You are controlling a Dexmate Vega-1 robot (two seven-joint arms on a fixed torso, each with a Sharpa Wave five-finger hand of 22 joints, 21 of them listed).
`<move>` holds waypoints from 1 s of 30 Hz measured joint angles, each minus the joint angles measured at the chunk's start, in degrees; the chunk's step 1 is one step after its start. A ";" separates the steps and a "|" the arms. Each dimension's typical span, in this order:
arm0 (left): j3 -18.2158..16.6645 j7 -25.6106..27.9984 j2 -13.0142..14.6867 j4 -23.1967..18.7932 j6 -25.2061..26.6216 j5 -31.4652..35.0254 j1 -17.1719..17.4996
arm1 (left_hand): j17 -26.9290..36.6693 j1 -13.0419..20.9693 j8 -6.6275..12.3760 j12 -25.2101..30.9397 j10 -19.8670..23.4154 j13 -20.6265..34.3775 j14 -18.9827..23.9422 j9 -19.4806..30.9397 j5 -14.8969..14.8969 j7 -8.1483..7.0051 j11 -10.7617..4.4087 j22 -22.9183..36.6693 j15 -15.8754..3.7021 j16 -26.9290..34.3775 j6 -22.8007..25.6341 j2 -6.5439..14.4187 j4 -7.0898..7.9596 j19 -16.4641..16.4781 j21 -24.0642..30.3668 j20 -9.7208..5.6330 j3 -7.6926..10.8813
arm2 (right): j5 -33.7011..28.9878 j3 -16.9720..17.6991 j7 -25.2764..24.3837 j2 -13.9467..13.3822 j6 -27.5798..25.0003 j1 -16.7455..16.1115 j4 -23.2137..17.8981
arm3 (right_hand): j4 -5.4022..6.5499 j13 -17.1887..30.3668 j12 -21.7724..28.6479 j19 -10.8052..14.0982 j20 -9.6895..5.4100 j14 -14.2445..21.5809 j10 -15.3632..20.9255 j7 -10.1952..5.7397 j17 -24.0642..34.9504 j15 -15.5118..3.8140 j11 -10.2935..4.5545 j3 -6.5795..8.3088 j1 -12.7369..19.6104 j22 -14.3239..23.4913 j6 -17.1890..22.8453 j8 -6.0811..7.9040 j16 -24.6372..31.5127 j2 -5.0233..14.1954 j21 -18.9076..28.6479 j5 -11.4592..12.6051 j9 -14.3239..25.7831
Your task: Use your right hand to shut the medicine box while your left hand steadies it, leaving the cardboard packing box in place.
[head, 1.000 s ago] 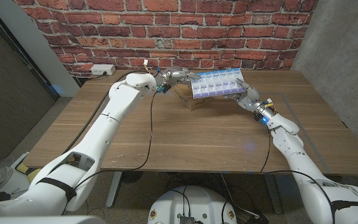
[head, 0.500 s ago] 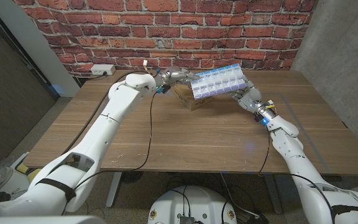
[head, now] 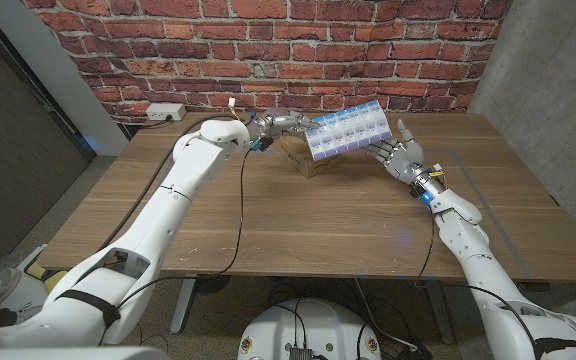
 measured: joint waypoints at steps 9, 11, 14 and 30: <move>-0.68 0.16 0.44 -1.05 -0.26 -1.00 1.09 | -0.05 0.00 -0.02 0.00 0.01 0.28 0.00 0.15 -0.02 0.01 -0.01 0.00 0.00 0.05 -0.01 0.00 0.00 -0.01 0.21 -0.01 0.00 | 0.27 0.13 -1.47 0.23 -1.08 -1.20 -2.05 | -0.08 -1.59 -0.66 -5.38 0.77 -11.96 -10.11 -0.58 -1.11 2.90 1.88 -1.22 -1.05 -0.27 -7.93 -0.01 -0.40 -0.45 -3.50 0.44 -0.28; -1.02 0.19 0.64 -1.45 -0.43 -1.25 1.61 | -0.10 0.00 -0.02 0.00 0.01 0.17 0.00 0.06 -0.03 0.01 -0.01 0.00 0.00 0.05 -0.01 0.00 0.00 -0.21 0.21 -0.21 0.00 | 0.27 0.16 -2.30 0.28 -1.49 -1.61 -2.76 | -0.17 -1.99 -0.66 -6.90 0.90 -14.63 -12.28 -0.70 -1.40 3.36 2.96 -1.44 -1.27 -0.27 -9.91 -0.01 -0.40 -0.23 -4.44 0.67 -0.28; -1.59 0.33 0.96 -2.07 -0.89 -1.96 2.43 | -0.14 0.00 -0.04 0.00 0.01 0.11 0.00 0.01 -0.04 0.01 -0.01 0.00 0.00 0.05 -0.01 0.00 0.00 -0.21 0.39 -0.21 0.00 | 0.28 0.20 -3.24 0.36 -1.83 -2.12 -3.70 | -0.48 -2.38 -0.66 -8.43 0.80 -18.34 -15.38 -0.82 -1.74 3.78 3.34 -1.74 -1.27 -0.27 -12.06 0.00 -0.62 -0.23 -5.59 0.88 -0.28; -5.08 2.07 3.35 -5.41 -2.57 -5.57 7.16 | -0.21 0.00 -0.46 0.00 0.01 0.28 0.00 0.20 -0.15 0.01 -0.01 0.00 0.00 0.03 0.00 0.00 0.00 -0.42 0.64 0.00 0.00 | -2.00 0.37 -11.77 1.09 -2.17 -5.90 -10.59 | -1.58 -3.73 -0.55 -14.41 0.07 -30.33 -22.34 -1.83 -2.91 1.13 2.07 -2.85 -1.26 -0.53 -15.71 0.23 -0.66 -0.23 -10.04 0.88 -0.55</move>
